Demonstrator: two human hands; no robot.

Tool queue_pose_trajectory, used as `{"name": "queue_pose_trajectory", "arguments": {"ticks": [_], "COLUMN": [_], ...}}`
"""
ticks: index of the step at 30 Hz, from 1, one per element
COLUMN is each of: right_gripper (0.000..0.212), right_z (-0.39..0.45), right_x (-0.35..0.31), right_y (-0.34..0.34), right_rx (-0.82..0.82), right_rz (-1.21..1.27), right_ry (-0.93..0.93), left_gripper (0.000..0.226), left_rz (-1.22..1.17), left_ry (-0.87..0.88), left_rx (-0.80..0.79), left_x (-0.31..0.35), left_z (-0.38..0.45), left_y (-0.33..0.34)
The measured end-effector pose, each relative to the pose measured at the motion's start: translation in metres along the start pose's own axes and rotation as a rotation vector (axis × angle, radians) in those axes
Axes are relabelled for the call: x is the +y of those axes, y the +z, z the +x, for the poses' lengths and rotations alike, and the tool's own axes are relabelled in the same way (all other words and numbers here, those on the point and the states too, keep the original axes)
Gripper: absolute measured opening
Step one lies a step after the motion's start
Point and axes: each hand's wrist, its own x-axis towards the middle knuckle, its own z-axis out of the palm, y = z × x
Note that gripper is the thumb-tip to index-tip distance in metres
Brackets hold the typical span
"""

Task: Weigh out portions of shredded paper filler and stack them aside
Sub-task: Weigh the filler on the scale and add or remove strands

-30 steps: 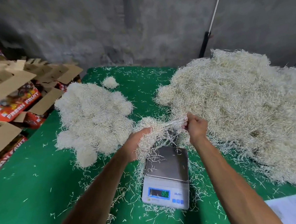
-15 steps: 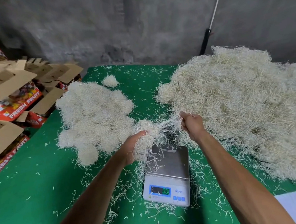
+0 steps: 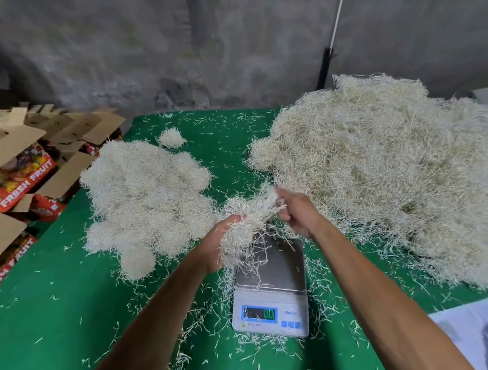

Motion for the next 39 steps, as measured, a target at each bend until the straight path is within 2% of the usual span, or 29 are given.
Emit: {"name": "queue_pose_trajectory", "arguments": {"ticks": [1,2,4,5,8,11,12,13,15,17,19,21,22,23,25,27,28,31,34,36,39], "right_gripper": [0.031,0.025,0.015,0.015,0.026,0.040,0.039,0.036,0.024,0.025,0.046,0.068,0.070,0.066,0.054,0.058,0.057,0.018,0.022,0.021,0.021], "right_z": [0.003,0.006,0.014,0.017,0.024,0.029,0.030,0.031,0.030,0.026,0.022,0.015,0.012,0.009,0.002,0.000,0.000,0.003,0.013,0.020,0.031], "right_x": [-0.004,-0.006,-0.006,-0.006,-0.007,-0.013,-0.014,-0.015,-0.013,-0.007,0.002,0.009,0.009,0.008,0.005,0.001,0.000,0.001,0.003,0.004,0.006], "right_y": [-0.007,-0.011,-0.008,-0.002,0.003,-0.018,-0.027,-0.036,-0.044,-0.039,-0.026,-0.015,-0.010,-0.006,0.003,0.013,0.017,0.024,0.024,0.022,0.023], "right_rx": [0.051,0.107,0.208,0.250,0.342,0.407,0.448,0.484,0.458,0.342,0.259,0.311,0.333,0.294,0.019,-0.266,-0.331,-0.272,-0.117,0.004,0.156], "right_rz": [0.050,0.121,0.299,0.383,0.632,0.801,0.862,0.892,0.764,0.433,0.060,-0.472,-0.689,-0.772,-0.684,-0.654,-0.676,-0.724,-0.932,-1.046,-1.021], "right_ry": [0.004,0.010,0.016,0.017,0.001,0.006,0.001,-0.024,-0.078,-0.032,0.033,-0.080,-0.172,-0.250,-0.318,-0.322,-0.325,-0.352,-0.403,-0.446,-0.457], "left_gripper": [0.035,0.046,0.105,0.114,0.091,0.048,0.043,0.049,0.059,0.063,0.063,0.057,0.055,0.053,0.051,0.048,0.047,0.037,0.050,0.052,0.025], "left_rz": [-0.003,0.010,-0.052,-0.092,-0.165,-0.136,-0.169,-0.212,-0.229,-0.184,-0.155,-0.161,-0.185,-0.177,-0.158,-0.187,-0.187,-0.164,-0.087,-0.138,-0.210], "left_ry": [0.000,-0.007,-0.047,-0.043,-0.027,0.026,0.029,0.012,0.001,0.001,-0.018,-0.011,0.012,0.029,0.048,0.034,0.025,0.009,-0.009,-0.030,0.002], "left_rx": [0.023,0.031,0.032,0.012,0.011,0.004,-0.013,0.011,0.126,0.168,0.154,0.131,0.100,0.090,0.097,0.106,0.103,0.078,0.076,0.071,0.060], "left_x": [-0.002,-0.003,-0.004,-0.002,0.000,-0.001,-0.003,-0.005,-0.012,-0.013,-0.015,-0.011,-0.012,-0.013,-0.010,-0.008,-0.007,-0.005,-0.007,-0.008,-0.012], "left_z": [-0.003,-0.005,-0.004,-0.004,-0.009,-0.017,-0.018,-0.014,-0.005,-0.009,-0.008,-0.012,-0.010,-0.006,-0.007,-0.004,-0.004,-0.007,-0.007,-0.004,-0.004], "left_y": [-0.002,-0.001,0.002,0.004,0.009,-0.001,-0.007,-0.016,-0.033,-0.035,-0.031,-0.023,-0.023,-0.024,-0.022,-0.022,-0.022,-0.020,-0.022,-0.018,-0.008]}}
